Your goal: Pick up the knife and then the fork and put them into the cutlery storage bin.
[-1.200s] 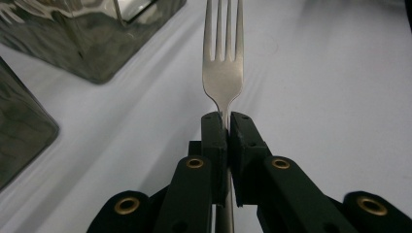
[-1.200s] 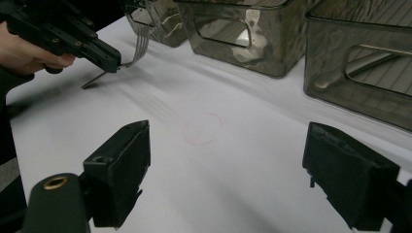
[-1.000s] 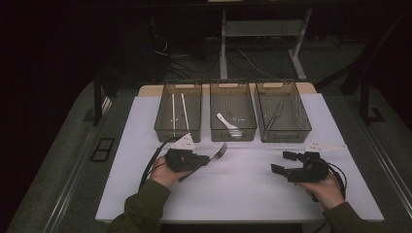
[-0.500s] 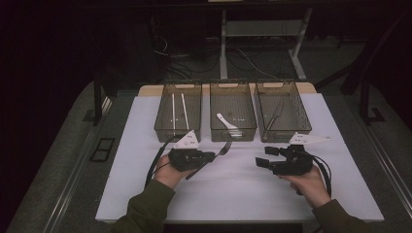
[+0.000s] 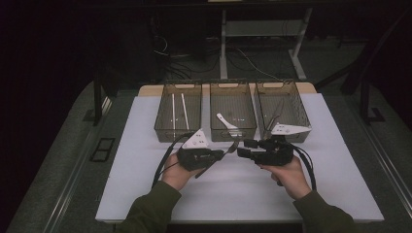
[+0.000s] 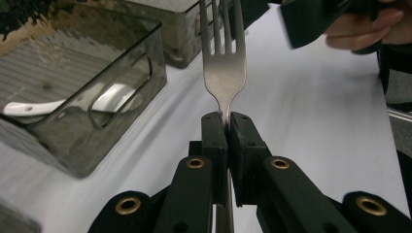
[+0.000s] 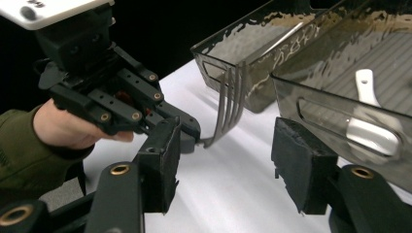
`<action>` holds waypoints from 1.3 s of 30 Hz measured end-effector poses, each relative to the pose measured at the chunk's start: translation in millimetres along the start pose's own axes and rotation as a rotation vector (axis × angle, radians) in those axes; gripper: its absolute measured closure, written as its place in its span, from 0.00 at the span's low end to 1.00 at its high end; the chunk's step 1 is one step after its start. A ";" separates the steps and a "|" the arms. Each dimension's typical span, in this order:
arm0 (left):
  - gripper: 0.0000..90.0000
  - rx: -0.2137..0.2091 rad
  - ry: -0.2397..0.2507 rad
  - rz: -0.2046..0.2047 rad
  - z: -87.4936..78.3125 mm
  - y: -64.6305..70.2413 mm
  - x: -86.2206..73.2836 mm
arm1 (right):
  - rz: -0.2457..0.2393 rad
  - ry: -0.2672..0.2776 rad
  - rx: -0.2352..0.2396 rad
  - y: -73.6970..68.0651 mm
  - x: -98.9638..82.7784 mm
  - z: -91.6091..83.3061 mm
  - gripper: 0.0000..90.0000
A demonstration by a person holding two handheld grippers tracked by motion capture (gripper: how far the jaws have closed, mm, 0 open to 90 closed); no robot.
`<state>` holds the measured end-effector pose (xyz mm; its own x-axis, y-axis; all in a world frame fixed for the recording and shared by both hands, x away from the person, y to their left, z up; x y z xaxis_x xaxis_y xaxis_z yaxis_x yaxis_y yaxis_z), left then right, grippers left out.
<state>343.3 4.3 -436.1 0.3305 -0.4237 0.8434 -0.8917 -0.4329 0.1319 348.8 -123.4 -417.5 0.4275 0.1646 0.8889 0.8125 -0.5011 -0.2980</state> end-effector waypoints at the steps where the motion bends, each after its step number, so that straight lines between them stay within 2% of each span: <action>1: 0.95 -0.003 -0.002 0.005 0.2 0.5 0.8 | 0.002 0.000 -0.001 -0.2 1.2 1.9 0.50; 8: 0.94 0.004 0.019 0.019 6.5 8.3 9.7 | 0.014 0.017 0.000 -0.9 9.1 10.6 0.57; 20: 0.95 0.020 0.037 0.027 6.1 7.0 12.8 | 0.024 0.035 -0.023 2.2 13.0 12.5 0.80; 35: 0.93 0.014 0.089 0.013 1.6 6.1 18.4 | 0.014 0.064 -0.049 2.3 23.3 14.1 0.86; 37: 0.92 -0.007 0.104 0.013 1.8 8.7 19.6 | 0.009 0.066 -0.059 2.9 24.1 14.1 0.90; 39: 0.90 -0.004 0.112 0.022 3.6 11.7 20.4 | 0.016 0.078 -0.060 4.0 25.4 13.4 0.96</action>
Point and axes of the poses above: each handheld gripper's, and its own axes: z roughly forward along the jaws, x roughly out of its top, y roughly to its right, the point moved 9 cm from there along z, roughly forward along the jaws, and after that the axes turned 7 degrees about -z, right-handed, at the moved point
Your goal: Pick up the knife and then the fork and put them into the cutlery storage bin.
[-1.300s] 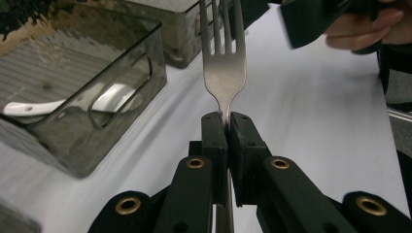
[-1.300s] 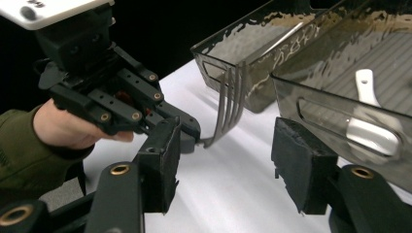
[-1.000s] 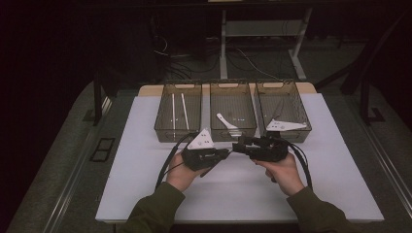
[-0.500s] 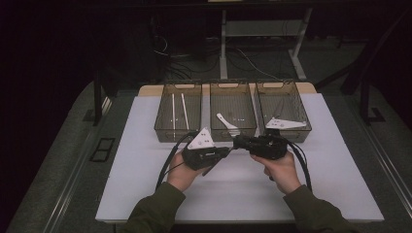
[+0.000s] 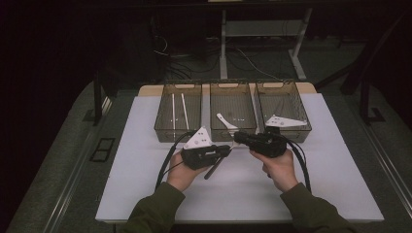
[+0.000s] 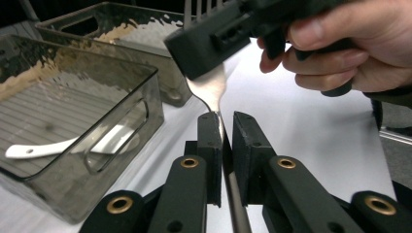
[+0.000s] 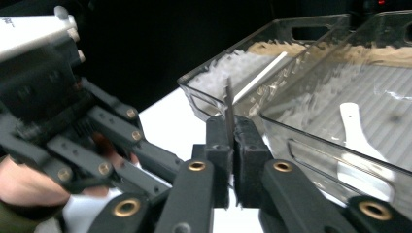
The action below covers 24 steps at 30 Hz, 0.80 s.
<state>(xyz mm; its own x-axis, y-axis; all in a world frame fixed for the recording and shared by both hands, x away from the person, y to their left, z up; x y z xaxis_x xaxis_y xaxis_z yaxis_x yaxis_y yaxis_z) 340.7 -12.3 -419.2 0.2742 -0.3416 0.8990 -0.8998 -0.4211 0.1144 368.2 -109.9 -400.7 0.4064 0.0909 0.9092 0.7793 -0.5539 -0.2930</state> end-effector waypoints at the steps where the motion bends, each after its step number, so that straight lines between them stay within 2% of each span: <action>1: 0.89 0.001 0.004 -0.002 1.3 1.3 0.1 | 0.008 0.006 0.005 0.5 0.7 0.5 0.96; 5: 0.87 -0.016 0.002 -0.002 -0.4 0.6 -1.6 | 0.004 0.004 0.001 1.1 0.8 1.3 0.97; 11: 0.71 -0.038 0.004 -0.029 -3.8 1.7 -4.3 | 0.006 0.022 -0.015 8.2 4.9 -5.3 0.97; 16: 0.61 -0.031 -0.002 -0.037 -10.7 0.3 -10.2 | 0.006 0.029 -0.035 15.9 7.9 -12.9 0.97; 24: 0.47 0.020 0.005 -0.053 -34.6 -10.1 -24.3 | -0.008 0.020 -0.081 30.9 11.4 -27.0 0.97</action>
Point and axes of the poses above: each handheld gripper's, and its own axes: z roughly forward along the jaws, x roughly out of its top, y roughly to its right, the point moved 9 cm from there along z, roughly forward along the jaws, and after that the axes turned 7 degrees about -z, right-handed, at the moved point
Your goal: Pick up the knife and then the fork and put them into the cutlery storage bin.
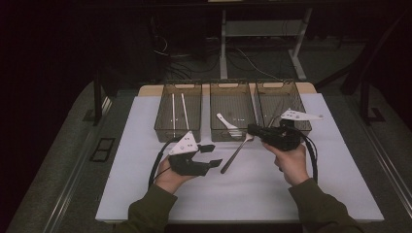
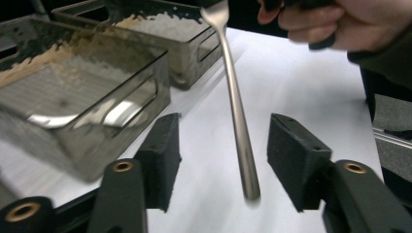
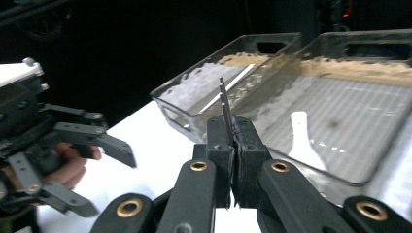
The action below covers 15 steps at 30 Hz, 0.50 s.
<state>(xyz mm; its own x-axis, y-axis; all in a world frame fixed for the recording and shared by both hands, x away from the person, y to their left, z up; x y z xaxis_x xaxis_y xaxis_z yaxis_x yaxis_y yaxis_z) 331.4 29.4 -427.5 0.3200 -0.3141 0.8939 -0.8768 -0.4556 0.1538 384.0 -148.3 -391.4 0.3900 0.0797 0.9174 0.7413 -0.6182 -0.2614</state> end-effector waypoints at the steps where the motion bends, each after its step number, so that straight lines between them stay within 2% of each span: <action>1: 0.45 0.004 -0.002 -0.006 -3.3 -1.6 -2.9 | -0.007 0.000 -0.010 4.0 1.6 -3.1 0.97; 4: 0.42 0.030 -0.012 -0.010 -13.8 -6.9 -13.2 | -0.004 0.013 -0.041 17.3 8.7 -13.7 0.97; 15: 0.28 0.117 -0.017 -0.078 -55.5 -27.1 -47.2 | 0.037 0.114 -0.230 96.6 53.0 -80.8 0.97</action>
Point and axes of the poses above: each handheld gripper's, and its own axes: z roughly forward along the jaws, x roughly out of its top, y roughly to its right, the point moved 9 cm from there along z, roughly forward along the jaws, and after that the axes turned 7 degrees about -z, right-handed, at the moved point
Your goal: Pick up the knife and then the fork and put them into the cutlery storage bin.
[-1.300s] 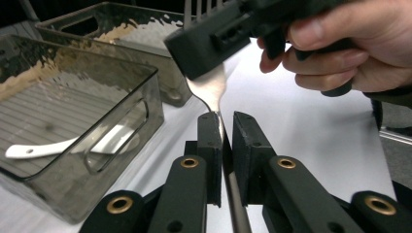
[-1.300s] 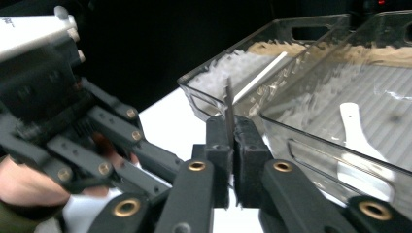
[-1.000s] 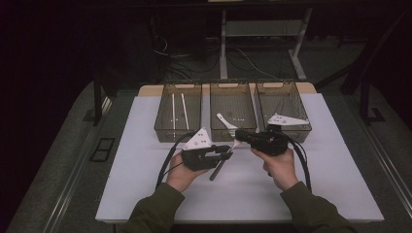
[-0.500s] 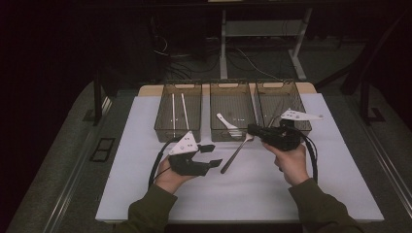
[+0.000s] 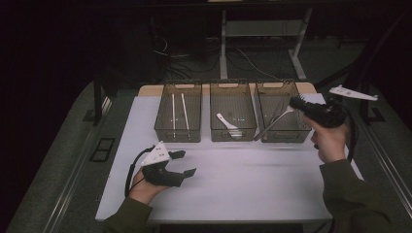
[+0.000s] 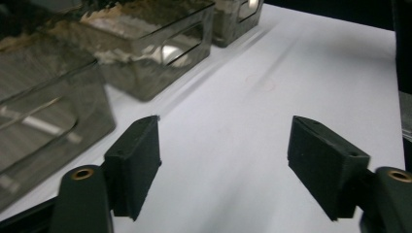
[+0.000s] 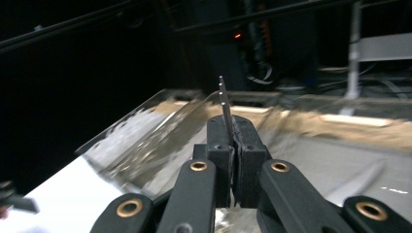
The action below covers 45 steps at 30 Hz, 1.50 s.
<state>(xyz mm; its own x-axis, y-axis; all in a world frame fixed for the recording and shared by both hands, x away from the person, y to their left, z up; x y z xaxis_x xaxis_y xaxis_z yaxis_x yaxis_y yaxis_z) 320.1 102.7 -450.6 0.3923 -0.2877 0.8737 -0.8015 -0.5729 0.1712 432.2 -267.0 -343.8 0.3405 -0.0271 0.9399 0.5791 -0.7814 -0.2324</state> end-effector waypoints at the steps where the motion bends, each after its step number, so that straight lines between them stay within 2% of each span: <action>1: 0.27 0.006 -0.006 -0.004 -2.6 -2.2 -2.8 | 0.000 0.003 -0.017 6.9 4.1 -3.1 0.97; 7: 0.26 0.029 -0.015 -0.033 -8.5 -12.8 -12.5 | 0.022 0.023 -0.104 46.5 23.0 -12.3 0.97; 9: 0.26 0.030 -0.020 -0.034 -7.0 -15.0 -12.4 | 0.027 0.009 -0.129 57.4 21.6 -8.3 0.97; 11: 0.26 0.028 -0.025 -0.032 -4.5 -15.2 -12.8 | 0.033 -0.017 -0.134 64.5 15.6 0.6 0.97; 18: 0.26 0.015 -0.046 -0.020 -1.7 -12.1 -17.9 | 0.029 -0.141 -0.147 78.2 -14.4 37.3 0.97; 23: 0.26 0.012 -0.048 -0.020 -2.5 -12.0 -18.6 | 0.029 -0.198 -0.138 80.6 -29.3 55.7 0.96; 25: 0.26 0.012 -0.053 -0.017 -3.0 -12.7 -18.8 | 0.022 -0.217 -0.149 82.9 -34.7 61.8 0.95; 26: 0.26 0.012 -0.053 -0.016 -3.0 -12.9 -18.9 | 0.026 -0.218 -0.149 83.8 -36.7 64.6 0.94; 28: 0.25 0.011 -0.055 -0.016 -2.8 -12.7 -19.4 | 0.022 -0.217 -0.157 86.2 -38.6 68.7 0.77; 29: 0.25 0.010 -0.055 -0.019 -2.5 -12.0 -19.8 | 0.019 -0.221 -0.165 87.4 -39.6 70.2 0.72; 31: 0.25 0.007 -0.062 -0.016 -2.1 -11.3 -20.8 | -0.011 -0.220 -0.184 89.9 -40.2 71.4 0.58; 34: 0.25 0.006 -0.064 -0.014 -1.6 -10.8 -20.9 | -0.055 -0.218 -0.236 94.0 -38.5 68.4 0.44; 37: 0.24 0.004 -0.059 -0.017 -0.9 -10.2 -20.4 | -0.094 -0.211 -0.256 96.3 -34.9 63.3 0.39; 40: 0.24 0.001 -0.065 -0.015 0.1 -9.1 -21.1 | -0.100 -0.195 -0.259 96.3 -30.6 55.8 0.37; 42: 0.23 -0.005 -0.065 -0.011 0.9 -7.8 -21.2 | -0.110 -0.186 -0.252 93.8 -28.5 50.2 0.35; 45: 0.22 -0.014 -0.067 -0.007 1.0 -5.5 -21.1 | -0.121 -0.185 -0.207 82.1 -31.4 42.6 0.33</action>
<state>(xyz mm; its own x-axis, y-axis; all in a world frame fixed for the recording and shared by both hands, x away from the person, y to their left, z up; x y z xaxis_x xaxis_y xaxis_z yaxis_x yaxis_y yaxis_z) 316.8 111.2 -470.4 0.4272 -0.3347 0.8399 -0.8047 -0.5642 0.1845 500.6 -303.8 -403.0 0.4188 0.1730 0.8914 0.4666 -0.8832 -0.0478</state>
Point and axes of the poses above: each handheld gripper's, and its own axes: z roughly forward along the jaws, x roughly out of its top, y roughly to its right, the point moved 9 cm from there along z, roughly forward along the jaws, and after that the axes turned 7 degrees about -z, right-handed, at the moved point
